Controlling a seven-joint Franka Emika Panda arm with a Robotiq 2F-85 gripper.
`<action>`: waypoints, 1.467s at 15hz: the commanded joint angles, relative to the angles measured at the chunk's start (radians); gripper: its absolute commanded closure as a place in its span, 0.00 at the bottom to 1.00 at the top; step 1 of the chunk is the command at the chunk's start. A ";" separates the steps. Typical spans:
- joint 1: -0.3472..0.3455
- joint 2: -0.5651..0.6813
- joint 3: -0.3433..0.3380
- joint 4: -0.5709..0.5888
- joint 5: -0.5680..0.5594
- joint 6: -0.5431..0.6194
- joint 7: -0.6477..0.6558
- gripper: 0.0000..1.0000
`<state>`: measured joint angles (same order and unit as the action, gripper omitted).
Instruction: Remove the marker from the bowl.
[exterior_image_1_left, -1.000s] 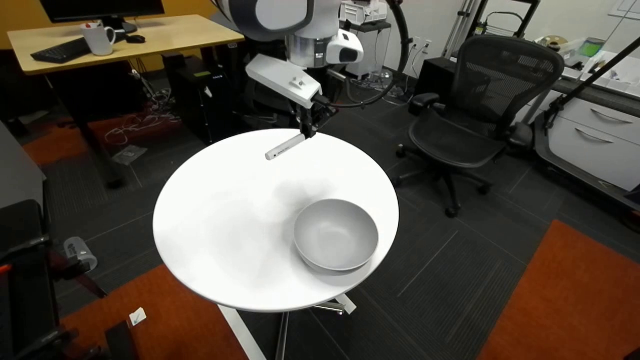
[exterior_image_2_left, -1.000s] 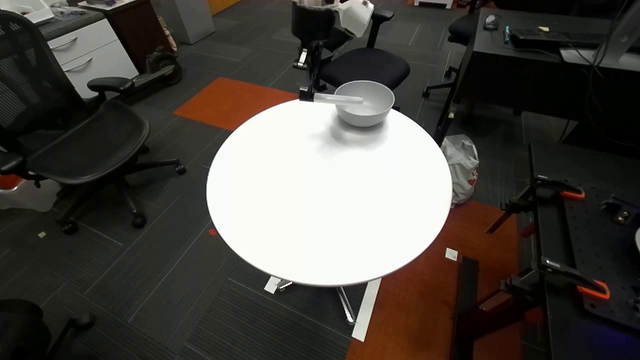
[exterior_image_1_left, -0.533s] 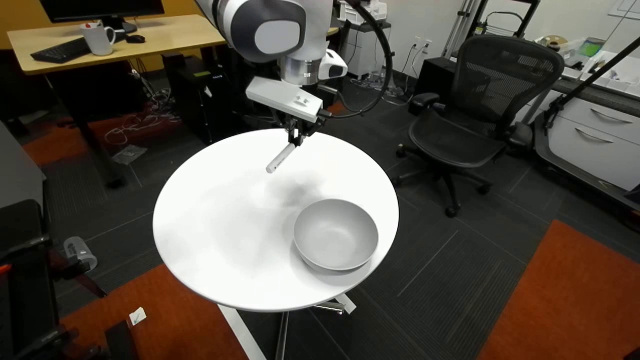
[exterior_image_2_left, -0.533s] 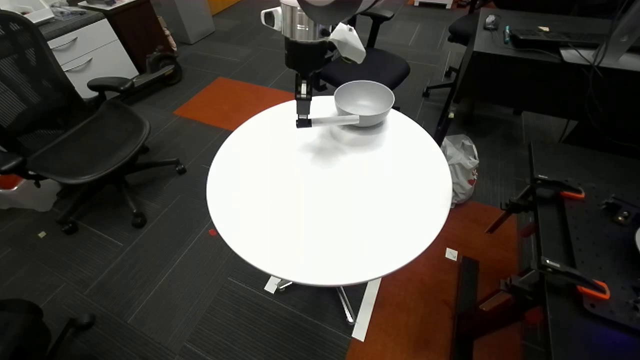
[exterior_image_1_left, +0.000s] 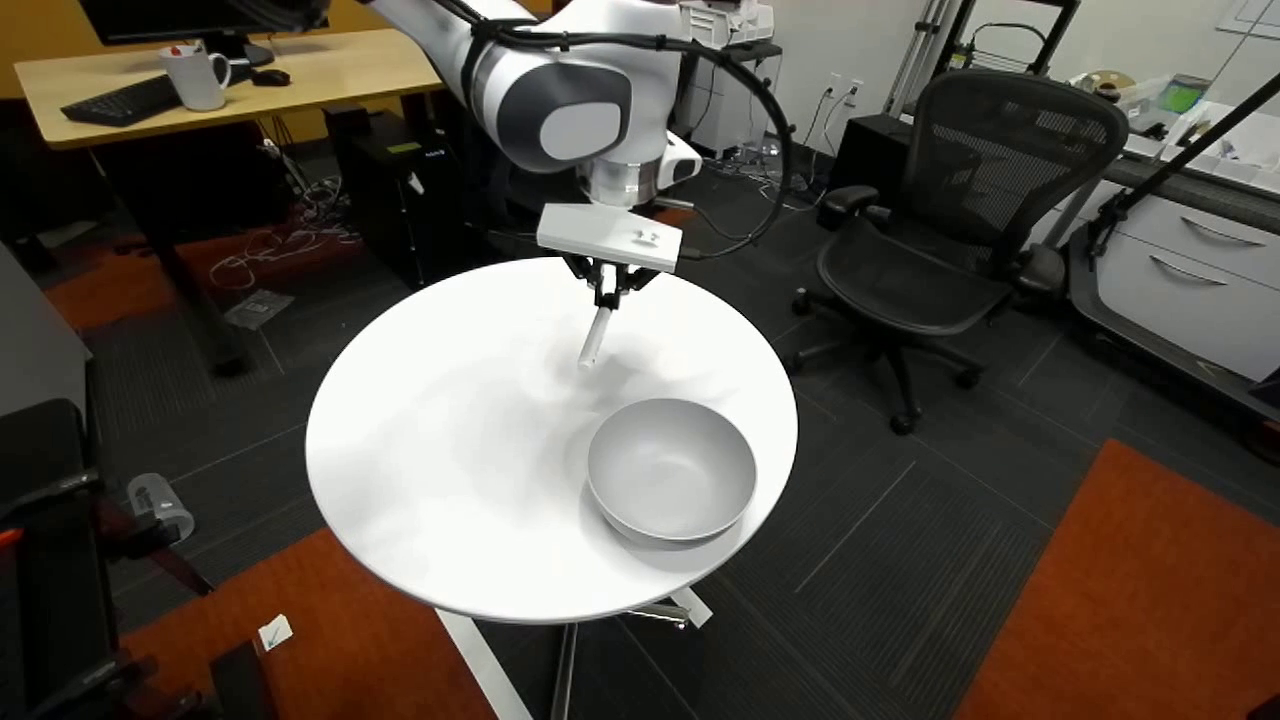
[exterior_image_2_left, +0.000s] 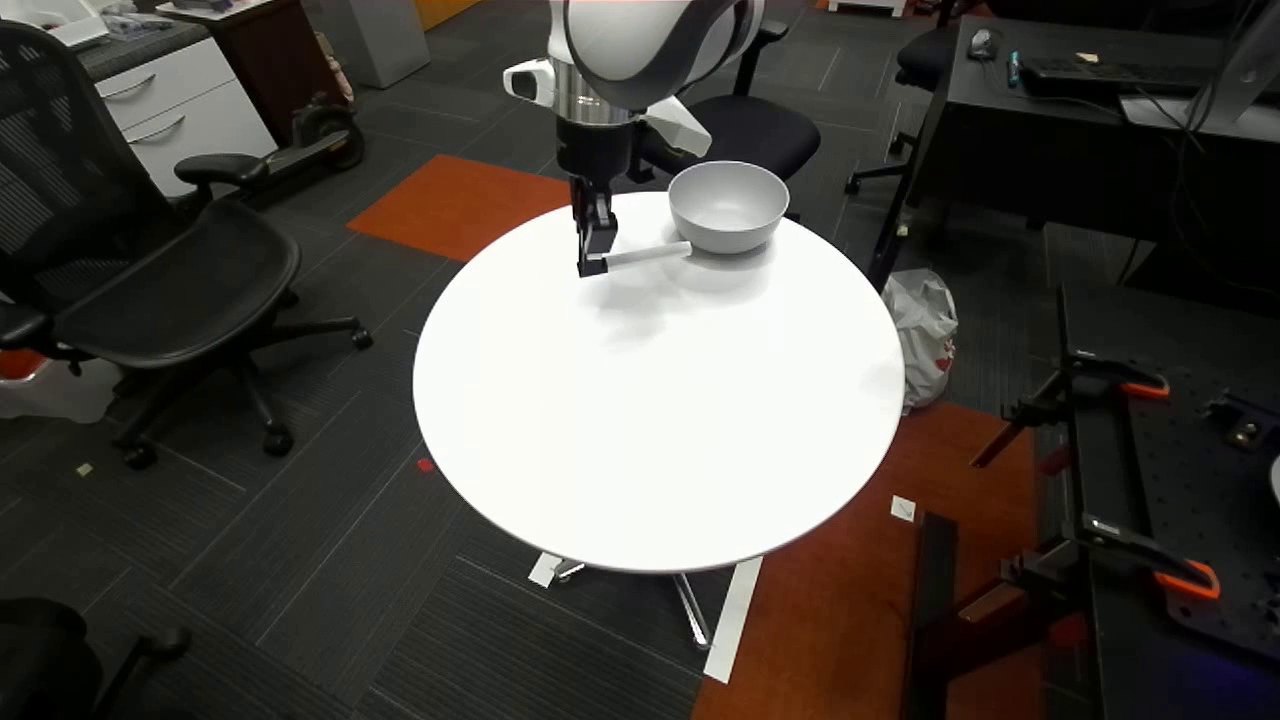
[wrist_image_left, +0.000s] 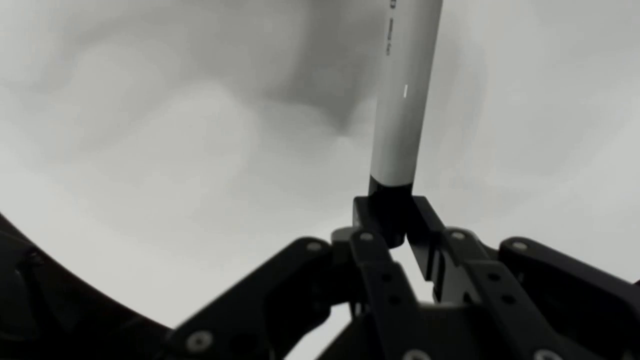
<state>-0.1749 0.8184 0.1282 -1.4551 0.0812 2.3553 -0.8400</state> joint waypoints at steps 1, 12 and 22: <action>-0.013 0.047 0.024 0.071 -0.006 0.009 -0.063 0.95; 0.019 0.087 0.046 0.099 -0.002 0.008 -0.063 0.00; 0.023 0.087 0.044 0.090 -0.003 -0.002 -0.055 0.00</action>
<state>-0.1503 0.9037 0.1694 -1.3685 0.0812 2.3554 -0.8967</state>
